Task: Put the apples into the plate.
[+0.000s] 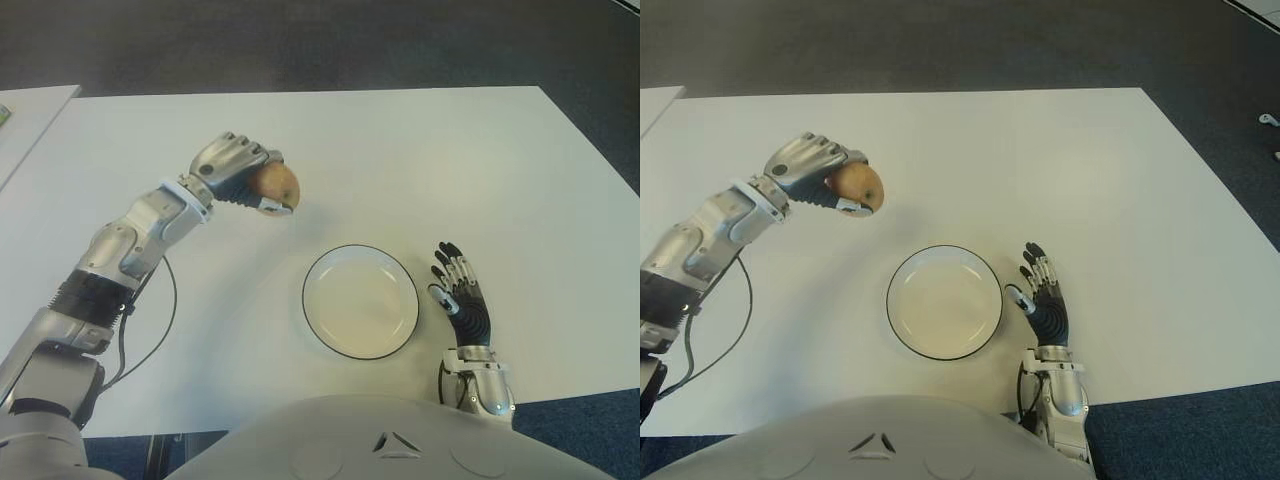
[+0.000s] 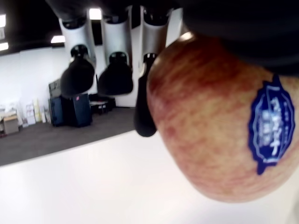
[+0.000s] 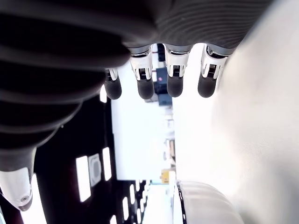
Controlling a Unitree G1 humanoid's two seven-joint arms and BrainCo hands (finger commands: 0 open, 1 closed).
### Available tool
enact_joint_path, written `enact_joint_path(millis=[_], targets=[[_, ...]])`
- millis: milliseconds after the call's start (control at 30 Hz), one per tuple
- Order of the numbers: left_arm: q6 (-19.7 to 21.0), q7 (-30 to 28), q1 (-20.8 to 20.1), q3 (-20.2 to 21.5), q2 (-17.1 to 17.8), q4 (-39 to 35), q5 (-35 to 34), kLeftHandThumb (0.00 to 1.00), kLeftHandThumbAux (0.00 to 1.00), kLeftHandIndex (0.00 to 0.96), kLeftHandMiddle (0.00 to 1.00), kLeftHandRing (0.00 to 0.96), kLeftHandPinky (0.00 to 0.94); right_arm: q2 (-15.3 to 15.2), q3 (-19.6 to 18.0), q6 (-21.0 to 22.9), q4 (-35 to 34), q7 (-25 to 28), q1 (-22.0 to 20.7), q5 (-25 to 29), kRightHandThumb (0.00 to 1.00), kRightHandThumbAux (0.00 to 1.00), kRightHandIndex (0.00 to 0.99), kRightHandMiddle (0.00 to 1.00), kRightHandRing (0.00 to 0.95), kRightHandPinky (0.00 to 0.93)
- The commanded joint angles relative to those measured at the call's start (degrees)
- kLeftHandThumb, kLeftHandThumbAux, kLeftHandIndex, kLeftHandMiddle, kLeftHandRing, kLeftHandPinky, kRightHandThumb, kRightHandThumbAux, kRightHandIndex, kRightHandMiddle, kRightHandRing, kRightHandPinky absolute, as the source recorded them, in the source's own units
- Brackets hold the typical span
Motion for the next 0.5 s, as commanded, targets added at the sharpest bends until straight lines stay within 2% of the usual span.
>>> enact_joint_path(millis=[33,167,333,500], targets=[[0.6,-2.5,1.6,1.8,-1.1,-4.5,-1.4,0.746,0.695,0.444,0.832,0.822,0.76,-0.2,0.1,5.3,8.2,-0.4,2.0,-1.2,0.052,0.568,0.0,0.0,0.0,0.0],[0.4,-4.6,1.4,2.7,-1.4,-8.5,-1.3,0.747,0.694,0.444,0.833,0.825,0.773,-0.4,0.0,5.2,8.6,-0.1,1.9,-1.1,0.041,0.584,0.0,0.0,0.0,0.0],[1.8,-7.3,3.4,2.9,-2.5,-12.9,-0.8,0.748,0.694,0.444,0.832,0.826,0.776,-0.5,0.0,5.0,9.2,-0.2,1.6,-1.2,0.032,0.595,0.0,0.0,0.0,0.0],[3.4,-9.7,6.1,0.4,-5.0,-18.4,2.2,0.749,0.693,0.445,0.833,0.83,0.797,-0.5,0.1,4.2,9.8,-0.4,1.4,-1.7,0.026,0.593,0.0,0.0,0.0,0.0]])
